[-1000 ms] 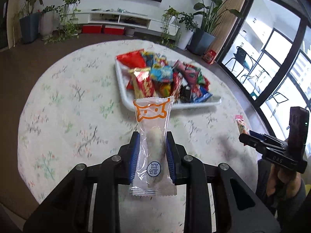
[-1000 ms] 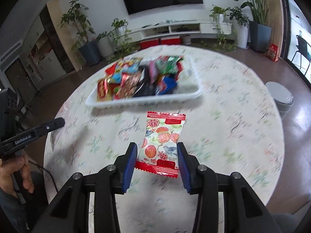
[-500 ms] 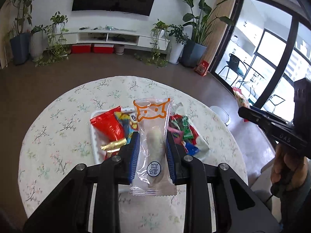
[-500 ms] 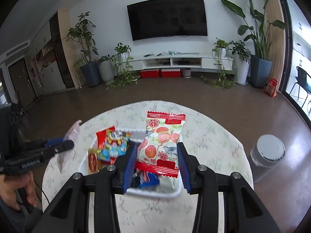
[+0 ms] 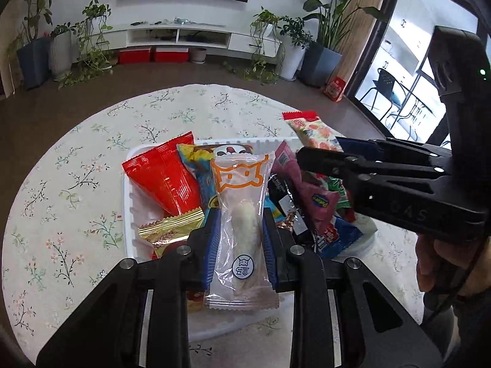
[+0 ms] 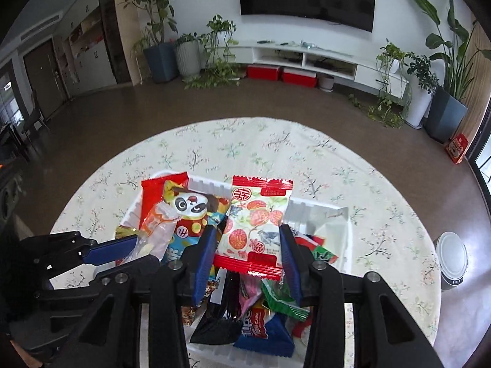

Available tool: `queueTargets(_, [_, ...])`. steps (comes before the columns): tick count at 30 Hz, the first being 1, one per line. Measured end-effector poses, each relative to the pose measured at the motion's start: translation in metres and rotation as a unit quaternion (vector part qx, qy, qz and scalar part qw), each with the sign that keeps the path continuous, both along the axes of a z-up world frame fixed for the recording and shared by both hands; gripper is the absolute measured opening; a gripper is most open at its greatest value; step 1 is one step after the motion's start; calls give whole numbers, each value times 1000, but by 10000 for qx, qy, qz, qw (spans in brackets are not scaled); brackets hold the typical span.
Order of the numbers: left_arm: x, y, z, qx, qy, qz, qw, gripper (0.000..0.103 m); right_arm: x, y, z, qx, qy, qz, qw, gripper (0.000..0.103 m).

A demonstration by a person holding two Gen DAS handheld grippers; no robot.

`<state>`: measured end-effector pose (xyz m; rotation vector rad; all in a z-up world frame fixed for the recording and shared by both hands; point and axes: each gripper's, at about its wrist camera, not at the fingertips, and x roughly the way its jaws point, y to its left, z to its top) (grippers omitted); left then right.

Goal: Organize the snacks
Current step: 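Carry the bread bag and cookie packet into the white tray and open both tools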

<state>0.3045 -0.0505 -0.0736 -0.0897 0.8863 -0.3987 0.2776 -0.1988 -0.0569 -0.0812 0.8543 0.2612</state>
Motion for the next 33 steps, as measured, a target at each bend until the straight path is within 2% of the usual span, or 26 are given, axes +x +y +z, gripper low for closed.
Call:
queueTargets(14, [19, -15, -20, 93, 10, -4, 10000, 24, 17, 12, -27, -351, 334, 118, 9988, 45])
queueTargets(31, [18, -25, -26, 209, -18, 0, 9998, 26, 12, 13, -31, -529, 344, 97, 9980, 45])
queueTargets(33, [14, -23, -26, 226, -31, 1, 9997, 27, 10, 12, -30, -543, 331, 89, 9979, 49])
